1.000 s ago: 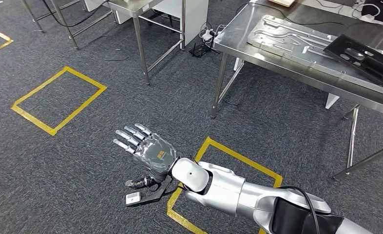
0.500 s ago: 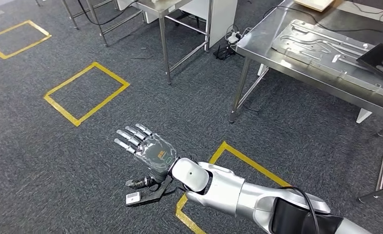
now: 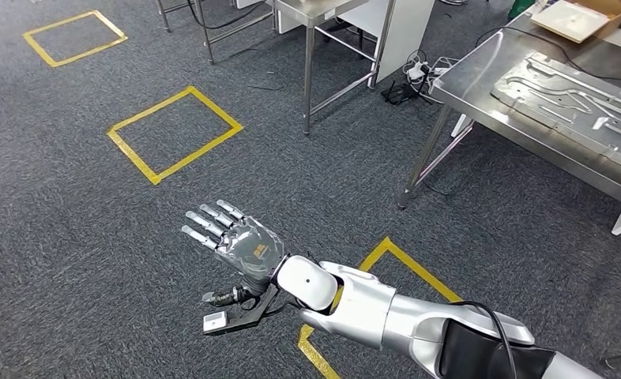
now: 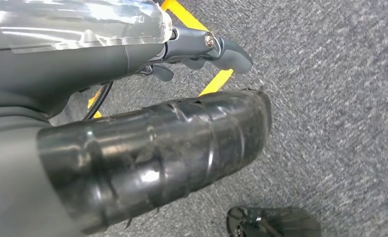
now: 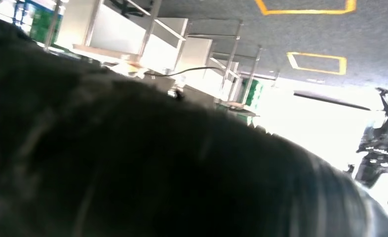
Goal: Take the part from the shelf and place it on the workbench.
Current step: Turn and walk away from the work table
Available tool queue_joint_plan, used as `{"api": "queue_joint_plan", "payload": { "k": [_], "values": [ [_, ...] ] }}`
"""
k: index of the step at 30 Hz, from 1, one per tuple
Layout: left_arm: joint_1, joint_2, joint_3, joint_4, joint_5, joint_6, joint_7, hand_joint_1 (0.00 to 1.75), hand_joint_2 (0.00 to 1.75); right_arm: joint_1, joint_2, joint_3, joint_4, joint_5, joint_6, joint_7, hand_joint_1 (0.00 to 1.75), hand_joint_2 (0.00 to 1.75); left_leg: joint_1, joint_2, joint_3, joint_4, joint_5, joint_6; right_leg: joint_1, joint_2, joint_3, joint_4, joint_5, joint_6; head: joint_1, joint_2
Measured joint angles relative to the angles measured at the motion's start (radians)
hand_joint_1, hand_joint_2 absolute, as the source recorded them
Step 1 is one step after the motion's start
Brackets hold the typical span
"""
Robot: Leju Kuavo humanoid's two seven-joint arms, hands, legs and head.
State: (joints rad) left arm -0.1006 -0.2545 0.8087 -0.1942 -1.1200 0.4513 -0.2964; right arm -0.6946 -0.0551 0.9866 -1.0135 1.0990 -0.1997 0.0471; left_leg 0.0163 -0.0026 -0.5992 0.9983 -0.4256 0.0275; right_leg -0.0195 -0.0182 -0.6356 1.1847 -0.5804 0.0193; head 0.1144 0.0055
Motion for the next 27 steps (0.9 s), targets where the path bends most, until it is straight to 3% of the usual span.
{"api": "queue_joint_plan", "payload": {
  "k": [2,3,4,5,7,9,11,13,15,16,17,18,19,21,23,24,26,27],
  "values": [
    [0.000,0.000,0.000,0.000,0.000,0.000,0.000,0.00,0.00,0.005,-0.002,0.000,0.002,0.000,0.000,0.000,0.00,0.00,-0.003,-0.018,-0.001,0.001,0.000,0.003,0.000,0.013,-0.060,0.117,-0.038,0.001,0.000,0.000],
    [0.001,0.000,0.000,0.000,0.000,0.000,0.000,0.00,0.00,0.006,-0.002,0.000,0.002,0.000,0.000,0.000,0.00,0.00,-0.005,-0.028,-0.001,0.003,-0.001,0.003,0.000,0.015,-0.069,0.126,-0.028,0.000,0.000,0.000],
    [0.001,0.000,0.000,0.000,0.000,0.000,0.000,0.00,0.00,0.007,-0.003,0.000,0.003,0.000,0.000,0.000,0.00,0.00,-0.006,-0.038,-0.001,0.005,-0.002,0.003,0.000,0.017,-0.059,0.098,0.000,-0.003,0.000,0.000],
    [0.001,0.000,0.000,0.000,0.000,0.000,0.000,0.00,0.00,0.007,-0.003,0.000,0.003,0.000,0.000,0.000,0.00,0.00,-0.006,-0.049,0.000,0.009,-0.003,0.001,0.001,0.024,-0.032,0.034,0.040,-0.008,0.000,0.000],
    [0.001,-0.001,0.000,0.000,0.000,0.000,0.000,0.00,0.00,0.006,-0.003,0.000,0.003,0.000,0.000,0.000,0.00,0.00,-0.007,-0.067,-0.003,0.016,-0.006,-0.004,0.002,0.053,0.024,-0.094,0.093,-0.017,0.000,0.000],
    [0.001,-0.002,0.000,0.000,0.000,0.000,0.000,0.00,0.00,0.005,-0.003,0.000,0.003,0.000,0.000,0.000,0.00,0.00,-0.005,-0.081,-0.009,0.018,-0.006,-0.015,0.007,0.068,0.044,-0.142,0.100,-0.023,0.000,0.000],
    [0.002,-0.002,0.000,0.000,0.000,0.000,0.000,0.00,0.00,0.003,-0.002,0.000,0.003,0.000,0.000,0.000,0.00,0.00,-0.002,-0.089,-0.012,0.015,-0.004,-0.029,0.008,0.055,0.047,-0.149,0.105,-0.032,0.000,0.000],
    [0.003,-0.001,0.000,0.000,0.000,0.000,0.000,0.00,0.00,0.000,0.000,0.000,0.002,0.000,0.000,0.000,0.00,0.00,-0.004,-0.062,-0.024,0.043,-0.023,-0.037,0.004,0.039,0.058,-0.163,0.113,-0.046,-0.001,0.000],
    [0.002,-0.001,0.000,0.000,0.001,0.000,-0.001,0.00,0.00,0.001,0.001,0.000,0.001,0.000,0.000,0.000,0.00,0.00,-0.004,-0.022,-0.073,0.145,-0.077,-0.044,0.004,0.019,0.065,-0.171,0.115,-0.056,-0.002,0.000],
    [0.001,-0.001,0.000,0.000,0.002,0.000,-0.002,0.00,0.00,0.002,0.001,0.000,0.001,0.000,0.000,0.000,0.00,0.00,-0.002,-0.013,-0.107,0.211,-0.106,-0.048,0.005,0.009,0.064,-0.170,0.114,-0.058,-0.002,0.000],
    [0.001,-0.001,0.000,0.000,0.002,0.000,-0.002,0.00,0.00,0.003,0.001,0.000,0.001,0.001,0.001,0.000,0.00,0.00,0.000,-0.008,-0.134,0.263,-0.122,-0.052,0.007,0.000,0.063,-0.169,0.113,-0.059,-0.002,0.000],
    [0.002,-0.001,0.000,0.000,0.003,0.000,-0.002,0.00,0.00,0.004,0.001,0.000,0.001,0.001,0.001,0.000,0.00,0.00,0.001,-0.005,-0.146,0.284,-0.121,-0.055,0.008,-0.009,0.063,-0.167,0.111,-0.058,-0.002,0.000],
    [0.004,-0.001,0.000,0.000,0.003,0.000,-0.003,0.00,0.00,0.005,0.001,0.000,0.001,0.001,0.001,0.000,0.00,0.00,0.002,-0.002,-0.136,0.265,-0.101,-0.056,0.008,-0.018,0.063,-0.165,0.109,-0.057,-0.002,0.000],
    [0.005,0.000,0.000,0.000,0.004,0.000,-0.003,0.00,0.00,0.005,0.001,0.000,0.000,0.002,0.002,-0.001,0.00,0.00,0.002,0.018,-0.070,0.137,-0.037,-0.053,0.008,-0.034,0.065,-0.160,0.103,-0.052,-0.002,0.000],
    [0.002,0.000,0.000,0.000,0.003,0.000,-0.003,0.00,0.00,0.004,0.000,0.000,0.000,0.002,0.003,-0.001,0.00,0.00,-0.004,0.038,-0.016,0.033,-0.006,-0.042,0.012,-0.047,0.067,-0.156,0.096,-0.043,-0.002,0.000],
    [0.002,0.000,0.000,0.000,0.002,0.001,-0.003,0.00,0.00,0.003,0.001,0.000,-0.001,0.002,0.003,-0.002,0.00,0.00,-0.008,0.040,-0.008,0.015,-0.005,-0.036,0.014,-0.053,0.068,-0.156,0.094,-0.038,-0.001,0.000],
    [0.002,0.001,0.000,0.000,0.001,0.002,-0.003,0.00,0.00,0.002,0.002,0.000,-0.002,0.002,0.004,-0.002,0.00,0.00,-0.009,0.023,-0.007,0.011,-0.003,-0.023,0.015,-0.063,0.072,-0.159,0.092,-0.026,-0.001,0.000],
    [0.003,0.001,0.000,0.000,0.001,0.003,-0.003,0.00,0.00,0.002,0.002,0.000,-0.002,0.002,0.004,-0.002,0.00,0.00,-0.008,0.017,-0.005,0.007,-0.001,-0.017,0.014,-0.058,0.073,-0.155,0.088,-0.020,-0.001,0.000]
  ]
}}
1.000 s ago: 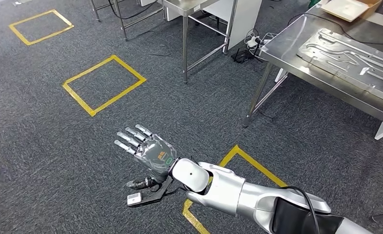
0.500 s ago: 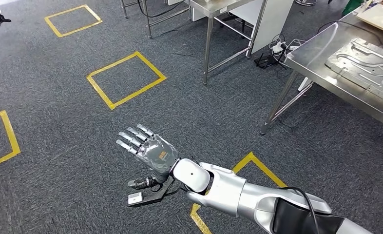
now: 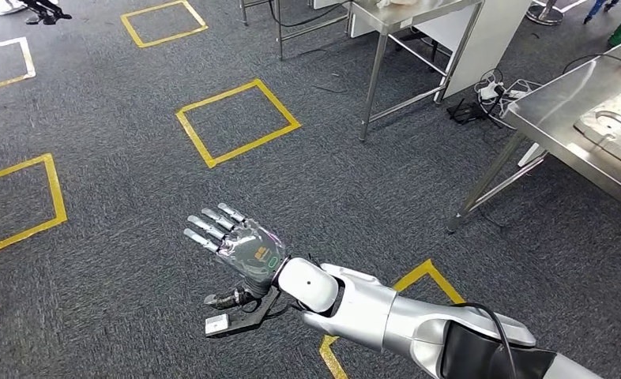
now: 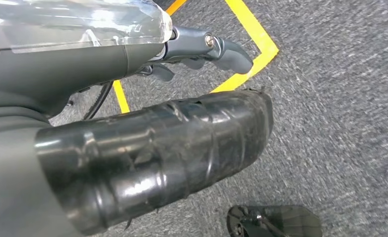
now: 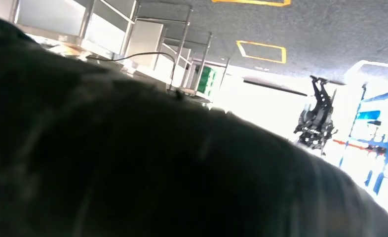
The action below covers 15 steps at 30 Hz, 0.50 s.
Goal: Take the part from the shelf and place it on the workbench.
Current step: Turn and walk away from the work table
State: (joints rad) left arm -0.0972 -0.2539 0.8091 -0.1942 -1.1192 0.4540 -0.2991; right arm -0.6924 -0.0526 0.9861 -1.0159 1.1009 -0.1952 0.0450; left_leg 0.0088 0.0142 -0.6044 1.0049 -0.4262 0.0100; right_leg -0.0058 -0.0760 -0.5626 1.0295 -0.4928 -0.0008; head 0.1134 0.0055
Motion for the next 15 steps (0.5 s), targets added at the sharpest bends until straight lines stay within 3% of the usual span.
{"api": "queue_joint_plan", "payload": {
  "k": [2,4,5,6,7,10,12,15],
  "values": [
    [0.000,0.000,0.000,0.000,0.000,0.001,0.000,0.00,0.00,-0.001,0.000,0.000,0.000,0.000,0.000,0.000,0.00,0.00,0.005,-0.012,0.004,-0.009,0.006,0.013,-0.004,0.033,-0.021,0.054,-0.038,0.009,0.000,0.000],
    [-0.002,0.000,0.000,0.000,0.000,0.001,0.000,0.00,0.00,0.002,-0.001,0.000,0.000,0.000,0.001,0.000,0.00,0.00,0.004,-0.026,0.003,-0.010,0.008,0.019,-0.007,0.065,-0.082,0.183,-0.105,0.014,0.000,0.000],
    [-0.002,0.000,0.000,0.000,0.000,0.001,0.000,0.00,0.00,0.005,-0.002,0.000,0.001,0.000,0.001,0.000,0.00,0.00,0.003,-0.034,0.002,-0.009,0.007,0.020,-0.007,0.070,-0.114,0.244,-0.127,0.015,0.000,0.000],
    [-0.001,0.000,0.000,0.000,0.000,0.001,0.000,0.00,0.00,0.007,-0.003,0.000,0.001,0.000,0.001,0.000,0.00,0.00,0.003,-0.044,0.002,-0.008,0.007,0.020,-0.007,0.072,-0.132,0.277,-0.130,0.016,0.000,0.000],
    [0.000,0.000,0.000,0.000,0.000,0.001,0.001,0.00,0.00,0.008,-0.004,0.000,0.002,0.000,0.001,0.000,0.00,0.00,0.003,-0.054,0.002,-0.006,0.007,0.019,-0.008,0.073,-0.132,0.269,-0.111,0.015,0.000,0.000],
    [0.000,0.000,0.000,0.000,-0.001,0.003,0.002,0.00,0.00,0.008,-0.004,0.000,0.002,0.000,0.000,0.000,0.00,0.00,0.003,-0.083,-0.002,0.007,0.002,0.011,-0.011,0.102,-0.053,0.087,-0.010,0.011,0.000,0.000],
    [-0.001,0.000,0.000,0.000,-0.002,0.005,0.002,0.00,0.00,0.007,-0.004,0.000,0.002,0.001,0.000,0.000,0.00,0.00,0.002,-0.097,-0.009,0.014,0.000,0.001,-0.010,0.122,-0.026,0.022,0.009,0.005,0.000,0.000],
    [0.001,0.000,0.000,0.000,-0.002,0.007,0.002,0.00,0.00,0.006,-0.003,0.000,0.001,0.003,-0.002,0.000,0.00,0.00,0.005,-0.105,-0.014,0.015,0.001,-0.017,-0.007,0.107,-0.023,0.014,0.012,-0.013,0.000,0.000]
  ]
}}
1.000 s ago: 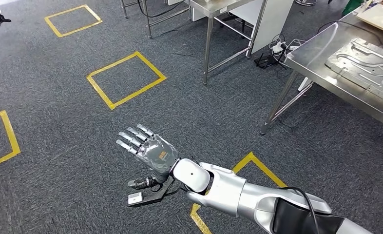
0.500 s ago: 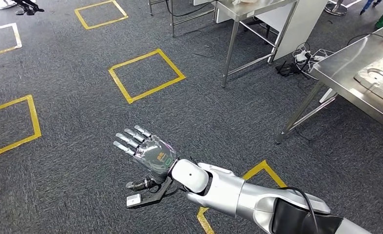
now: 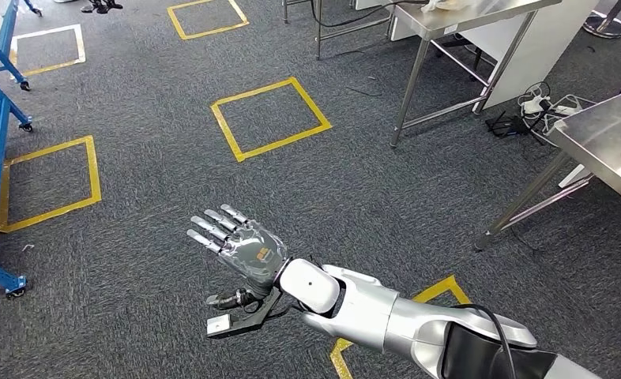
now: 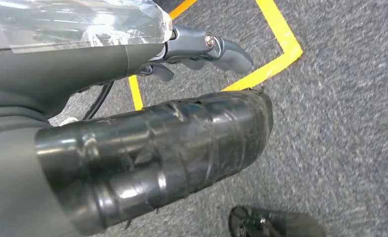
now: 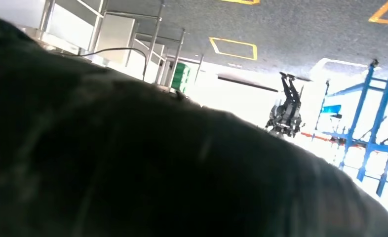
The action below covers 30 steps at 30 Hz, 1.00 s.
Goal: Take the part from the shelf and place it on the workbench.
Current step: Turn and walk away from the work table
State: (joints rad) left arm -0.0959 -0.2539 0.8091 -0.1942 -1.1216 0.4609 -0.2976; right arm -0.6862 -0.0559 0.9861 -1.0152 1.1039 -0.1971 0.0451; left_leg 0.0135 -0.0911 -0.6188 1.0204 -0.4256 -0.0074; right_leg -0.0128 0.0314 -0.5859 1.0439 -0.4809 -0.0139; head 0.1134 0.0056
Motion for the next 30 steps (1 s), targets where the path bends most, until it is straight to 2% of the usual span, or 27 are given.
{"api": "queue_joint_plan", "payload": {
  "k": [2,4,5,6,7,8,10,11,12,13,15,17,19,20,21,22,23,25,26,27,28,30],
  "values": [
    [0.000,0.000,0.000,0.000,0.000,0.000,0.000,0.00,0.00,-0.002,0.002,0.000,-0.001,0.002,-0.001,0.000,0.00,0.00,0.000,0.031,-0.020,0.045,-0.029,-0.009,-0.002,-0.017,0.007,-0.010,0.005,-0.016,0.000,0.000],
    [-0.002,0.000,0.000,0.000,0.000,0.000,0.000,0.00,0.00,-0.001,0.002,0.000,-0.001,0.004,-0.002,0.000,0.00,0.00,-0.001,0.069,-0.076,0.163,-0.090,-0.015,0.001,-0.035,0.009,-0.013,0.005,-0.025,0.000,0.000],
    [-0.003,0.000,0.000,0.000,0.000,0.000,0.000,0.00,0.00,0.000,0.002,0.000,0.000,0.005,-0.002,0.000,0.00,0.00,0.000,0.077,-0.107,0.228,-0.116,-0.018,0.003,-0.045,0.009,-0.013,0.004,-0.026,0.000,0.000],
    [-0.002,0.000,0.000,0.000,0.000,0.000,0.000,0.00,0.00,0.001,0.002,0.000,0.000,0.006,-0.002,0.000,0.00,0.00,0.000,0.082,-0.128,0.269,-0.127,-0.019,0.004,-0.055,0.009,-0.012,0.003,-0.027,0.000,0.000],
    [-0.001,0.000,0.000,0.000,0.000,0.000,0.000,0.00,0.00,0.002,0.002,0.000,0.000,0.007,-0.002,0.000,0.00,0.00,0.000,0.085,-0.131,0.276,-0.119,-0.020,0.005,-0.064,0.009,-0.012,0.003,-0.027,0.000,0.000],
    [0.000,0.000,0.000,0.000,0.000,0.000,0.000,0.00,0.00,0.002,0.002,0.000,0.000,0.007,-0.002,0.000,0.00,0.00,0.000,0.088,-0.112,0.241,-0.094,-0.019,0.006,-0.072,0.010,-0.012,0.002,-0.026,0.000,0.000],
    [0.000,0.000,0.000,0.000,0.000,0.000,0.000,0.00,0.00,0.001,0.002,0.000,0.000,0.007,-0.002,0.000,0.00,0.00,-0.003,0.110,-0.038,0.101,-0.033,-0.012,0.008,-0.086,0.014,-0.011,-0.002,-0.022,0.000,0.000],
    [-0.002,0.000,0.000,0.000,0.000,0.000,-0.001,0.00,0.00,0.000,0.001,0.000,0.000,0.007,-0.002,0.000,0.00,0.00,-0.006,0.121,-0.007,0.043,-0.014,-0.006,0.010,-0.092,0.016,-0.011,-0.004,-0.018,0.000,0.000],
    [-0.003,0.000,0.000,0.000,0.000,0.000,-0.001,0.00,0.00,-0.001,0.001,-0.001,0.000,0.007,-0.002,0.000,0.00,0.00,-0.010,0.128,0.010,0.007,-0.007,0.000,0.013,-0.098,0.016,-0.010,-0.005,-0.014,0.000,0.000],
    [-0.003,0.000,0.000,0.000,0.000,0.000,-0.002,0.00,0.00,-0.002,0.001,-0.001,0.000,0.007,-0.002,0.000,0.00,0.00,-0.013,0.128,0.014,-0.004,-0.009,0.006,0.015,-0.103,0.017,-0.011,-0.006,-0.009,0.000,0.000],
    [-0.002,0.000,0.000,0.000,0.000,0.000,-0.002,0.00,0.00,-0.003,0.001,-0.001,0.000,0.007,-0.002,0.000,0.00,0.00,-0.012,0.113,0.015,-0.010,-0.004,0.017,0.015,-0.111,0.019,-0.013,-0.009,0.001,0.000,0.000],
    [-0.001,0.000,0.000,0.000,-0.001,0.000,-0.003,0.00,0.00,-0.005,0.001,-0.001,0.000,0.008,-0.002,0.000,0.00,0.00,-0.007,0.101,0.020,-0.020,0.002,0.029,0.012,-0.085,0.007,0.021,-0.035,0.011,0.000,0.000],
    [-0.004,0.000,0.000,0.000,-0.001,0.001,-0.004,0.00,0.00,-0.004,-0.001,-0.002,0.001,0.008,-0.002,0.000,0.00,0.00,-0.006,0.089,0.021,-0.023,0.005,0.038,0.008,-0.047,-0.044,0.132,-0.095,0.017,0.000,0.000],
    [-0.005,0.000,0.000,0.000,-0.002,0.001,-0.004,0.00,0.00,-0.002,-0.002,-0.002,0.002,0.009,-0.002,0.000,0.00,0.00,-0.006,0.081,0.020,-0.023,0.005,0.040,0.008,-0.040,-0.078,0.199,-0.122,0.018,0.000,0.000],
    [-0.005,0.000,0.000,0.000,-0.002,0.001,-0.004,0.00,0.00,0.001,-0.003,-0.002,0.004,0.009,-0.002,0.000,0.00,0.00,-0.007,0.073,0.019,-0.022,0.005,0.040,0.007,-0.037,-0.105,0.248,-0.134,0.019,0.000,0.000],
    [-0.004,0.000,0.000,0.000,-0.002,0.001,-0.005,0.00,0.00,0.003,-0.004,-0.002,0.005,0.010,-0.003,0.000,0.00,0.00,-0.007,0.065,0.019,-0.021,0.005,0.040,0.006,-0.036,-0.117,0.264,-0.126,0.020,0.000,0.000],
    [-0.004,0.000,0.000,0.000,-0.002,0.001,-0.005,0.00,0.00,0.003,-0.005,-0.002,0.007,0.010,-0.003,0.000,0.00,0.00,-0.007,0.055,0.019,-0.019,0.004,0.040,0.004,-0.034,-0.110,0.241,-0.099,0.020,0.000,0.000],
    [-0.004,0.000,0.000,0.000,-0.004,0.001,-0.005,0.00,0.00,0.003,-0.006,-0.002,0.008,0.010,-0.003,0.000,0.00,0.00,-0.006,0.038,0.018,-0.011,0.001,0.035,0.000,-0.018,-0.056,0.117,-0.028,0.017,0.000,0.000],
    [-0.004,0.000,0.000,0.000,-0.004,0.001,-0.005,0.00,0.00,0.002,-0.006,-0.003,0.009,0.010,-0.003,0.000,0.00,0.00,-0.007,0.030,0.015,-0.005,-0.001,0.031,-0.001,-0.005,-0.031,0.058,-0.006,0.015,0.000,0.000],
    [-0.005,0.000,0.000,0.000,-0.005,0.001,-0.005,0.00,0.00,0.001,-0.006,-0.003,0.009,0.010,-0.004,0.000,0.00,0.00,-0.007,0.024,0.012,-0.001,-0.002,0.026,-0.001,0.005,-0.015,0.022,0.004,0.013,0.000,0.000],
    [-0.005,0.000,0.000,0.000,-0.006,0.001,-0.005,0.00,0.00,0.001,-0.007,-0.003,0.009,0.011,-0.004,0.000,0.00,0.00,-0.007,0.019,0.008,0.000,-0.002,0.020,0.001,0.011,-0.010,0.008,0.002,0.010,0.000,0.000],
    [-0.003,0.000,0.000,0.000,-0.007,0.001,-0.005,0.00,0.00,0.001,-0.006,-0.003,0.009,0.011,-0.004,0.000,0.00,0.00,-0.004,0.010,0.005,-0.001,0.000,0.008,0.003,0.001,-0.008,0.002,0.006,0.002,0.000,0.000]
  ]
}}
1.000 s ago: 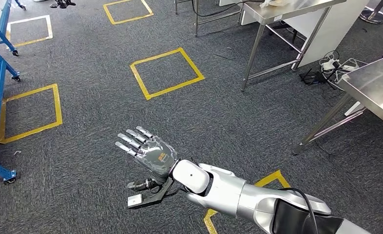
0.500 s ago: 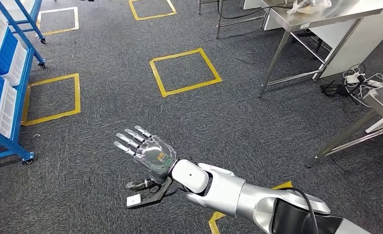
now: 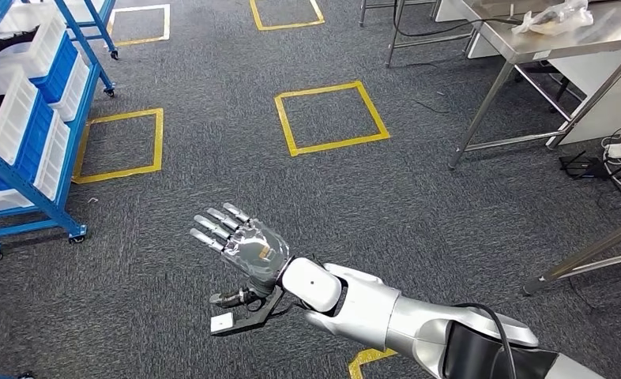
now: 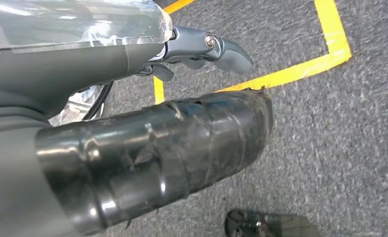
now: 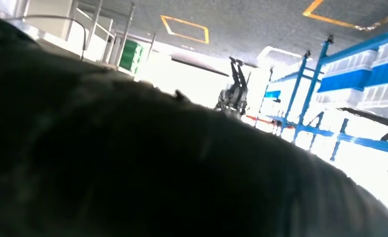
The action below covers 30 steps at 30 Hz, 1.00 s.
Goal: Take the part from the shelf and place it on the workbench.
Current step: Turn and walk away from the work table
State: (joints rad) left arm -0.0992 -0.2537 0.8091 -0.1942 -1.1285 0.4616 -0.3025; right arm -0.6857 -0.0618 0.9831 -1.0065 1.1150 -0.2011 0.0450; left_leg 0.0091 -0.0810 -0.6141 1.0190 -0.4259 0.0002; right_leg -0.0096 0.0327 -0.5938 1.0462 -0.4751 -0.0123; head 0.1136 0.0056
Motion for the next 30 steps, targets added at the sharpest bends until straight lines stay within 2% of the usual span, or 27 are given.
{"api": "queue_joint_plan", "payload": {
  "k": [2,3,5,6,7,8,9,11,12,13,15,17,19,21,22,23,24,25,27,28,29,30],
  "values": [
    [0.002,0.000,0.000,0.000,0.000,0.000,0.000,0.00,0.00,-0.001,0.002,0.000,-0.001,0.000,0.000,0.000,0.00,0.00,0.001,0.022,-0.012,0.027,-0.019,-0.010,-0.002,-0.014,0.008,-0.011,0.007,-0.014,0.000,0.000],
    [0.001,0.000,0.000,0.000,0.000,0.000,0.000,0.00,0.00,-0.001,0.003,0.000,-0.002,0.000,0.000,0.000,0.00,0.00,0.001,0.039,-0.030,0.067,-0.044,-0.015,-0.004,-0.022,0.012,-0.016,0.009,-0.021,0.000,0.000],
    [0.000,0.000,0.000,0.000,0.000,0.000,-0.001,0.00,0.00,0.000,0.003,0.000,-0.002,0.000,-0.001,0.000,0.00,0.00,0.003,0.067,-0.090,0.195,-0.108,-0.024,0.000,-0.040,0.013,-0.018,0.009,-0.027,0.000,0.000],
    [0.000,0.000,0.000,0.000,0.001,0.000,-0.001,0.00,0.00,0.001,0.003,0.000,-0.002,0.000,-0.001,0.000,0.00,0.00,0.004,0.072,-0.117,0.251,-0.128,-0.027,0.001,-0.049,0.012,-0.018,0.008,-0.028,-0.001,0.000],
    [0.001,0.000,0.000,0.000,0.001,0.000,-0.001,0.00,0.00,0.003,0.003,0.000,-0.002,0.000,-0.001,0.000,0.00,0.00,0.005,0.074,-0.130,0.278,-0.132,-0.029,0.002,-0.057,0.012,-0.018,0.007,-0.028,0.000,0.000],
    [0.002,0.000,0.000,0.000,0.001,0.000,-0.002,0.00,0.00,0.003,0.003,0.000,-0.002,0.000,-0.001,0.000,0.00,0.00,0.005,0.076,-0.123,0.266,-0.116,-0.029,0.002,-0.065,0.013,-0.017,0.007,-0.027,-0.001,0.000],
    [0.003,0.000,0.000,0.000,0.002,0.000,-0.002,0.00,0.00,0.004,0.003,0.000,-0.002,0.000,-0.001,0.000,0.00,0.00,0.005,0.080,-0.095,0.216,-0.086,-0.029,0.002,-0.072,0.014,-0.017,0.005,-0.025,-0.001,0.000],
    [0.002,0.000,0.000,0.000,0.004,0.000,-0.002,0.00,0.00,0.003,0.003,0.000,-0.003,0.001,-0.001,0.000,0.00,0.00,0.002,0.100,-0.019,0.074,-0.028,-0.022,0.005,-0.085,0.018,-0.016,0.001,-0.019,-0.001,0.000],
    [0.001,0.000,0.000,0.000,0.005,0.000,-0.003,0.00,0.00,0.002,0.003,-0.001,-0.003,0.001,-0.001,0.000,0.00,0.00,-0.001,0.107,0.007,0.025,-0.014,-0.016,0.007,-0.090,0.019,-0.015,-0.001,-0.015,0.000,0.000],
    [0.001,0.000,0.000,0.000,0.006,0.000,-0.004,0.00,0.00,0.002,0.003,-0.001,-0.004,0.001,-0.001,0.000,0.00,0.00,-0.004,0.111,0.020,-0.001,-0.010,-0.009,0.009,-0.094,0.019,-0.015,-0.002,-0.010,0.000,0.000],
    [0.001,0.000,0.000,0.000,0.007,0.000,-0.008,0.00,0.00,0.002,0.002,-0.002,-0.006,0.001,-0.001,0.000,0.00,0.00,-0.007,0.100,0.020,-0.008,-0.010,0.005,0.010,-0.102,0.021,-0.017,-0.002,0.000,0.000,0.000],
    [0.003,0.000,0.000,0.000,0.008,0.000,-0.013,0.00,0.00,0.003,0.001,-0.004,-0.010,0.002,-0.002,0.000,0.00,0.00,-0.005,0.089,0.023,-0.016,-0.005,0.018,0.006,-0.094,0.014,0.001,-0.017,0.011,0.000,0.000],
    [0.002,0.000,0.000,0.000,0.010,0.002,-0.020,0.00,0.00,0.005,-0.002,-0.008,-0.016,0.002,-0.003,0.000,0.00,0.00,-0.002,0.080,0.025,-0.022,-0.001,0.028,0.002,-0.065,-0.025,0.085,-0.067,0.017,0.000,0.000],
    [0.001,0.000,0.001,0.000,0.013,0.003,-0.028,0.00,0.00,0.013,-0.009,-0.009,-0.020,0.002,-0.003,0.000,0.00,0.00,-0.004,0.067,0.024,-0.022,0.000,0.033,0.002,-0.045,-0.089,0.214,-0.121,0.018,0.000,0.000],
    [0.001,0.000,0.001,0.000,0.015,0.004,-0.031,0.00,0.00,0.019,-0.013,-0.009,-0.022,0.002,-0.003,0.000,0.00,0.00,-0.005,0.059,0.024,-0.021,0.000,0.034,0.002,-0.041,-0.112,0.255,-0.128,0.018,0.000,0.000],
    [0.002,0.000,0.001,0.000,0.015,0.004,-0.034,0.00,0.00,0.024,-0.017,-0.010,-0.024,0.002,-0.003,0.000,0.00,0.00,-0.006,0.049,0.024,-0.020,-0.001,0.034,0.003,-0.038,-0.118,0.258,-0.114,0.016,0.000,0.000],
    [0.002,0.000,0.001,0.000,0.016,0.004,-0.035,0.00,0.00,0.027,-0.020,-0.010,-0.027,0.002,-0.003,0.000,0.00,0.00,-0.006,0.040,0.025,-0.018,-0.001,0.033,0.003,-0.034,-0.104,0.220,-0.083,0.013,0.000,0.000],
    [0.002,0.000,0.002,0.000,0.016,0.004,-0.035,0.00,0.00,0.028,-0.021,-0.010,-0.031,0.002,-0.003,0.000,0.00,0.00,-0.006,0.031,0.025,-0.015,-0.002,0.032,0.003,-0.025,-0.076,0.153,-0.042,0.008,0.000,0.000],
    [0.002,-0.001,0.002,0.000,0.016,0.005,-0.037,0.00,0.00,0.027,-0.023,-0.013,-0.037,0.002,-0.003,0.000,0.00,0.00,-0.008,0.015,0.022,-0.010,-0.005,0.026,0.005,0.000,-0.022,0.030,0.008,0.001,0.000,0.000],
    [0.001,-0.001,0.002,0.000,0.016,0.005,-0.038,0.00,0.00,0.027,-0.024,-0.015,-0.039,0.003,-0.003,0.000,0.00,0.00,-0.008,0.009,0.020,-0.008,-0.005,0.021,0.007,0.008,-0.009,0.001,0.014,-0.001,0.000,0.000],
    [0.002,-0.002,0.002,0.000,0.016,0.006,-0.040,0.00,0.00,0.027,-0.025,-0.016,-0.041,0.004,-0.003,0.000,0.00,0.00,-0.007,0.003,0.017,-0.008,-0.005,0.016,0.009,0.009,-0.007,-0.007,0.011,-0.003,0.000,0.000],
    [0.003,-0.002,0.002,0.000,0.016,0.007,-0.042,0.00,0.00,0.027,-0.025,-0.016,-0.043,0.005,-0.003,0.000,0.00,0.00,-0.006,-0.003,0.016,-0.010,-0.004,0.010,0.009,0.003,-0.005,-0.010,0.014,-0.006,0.000,0.000]
  ]
}}
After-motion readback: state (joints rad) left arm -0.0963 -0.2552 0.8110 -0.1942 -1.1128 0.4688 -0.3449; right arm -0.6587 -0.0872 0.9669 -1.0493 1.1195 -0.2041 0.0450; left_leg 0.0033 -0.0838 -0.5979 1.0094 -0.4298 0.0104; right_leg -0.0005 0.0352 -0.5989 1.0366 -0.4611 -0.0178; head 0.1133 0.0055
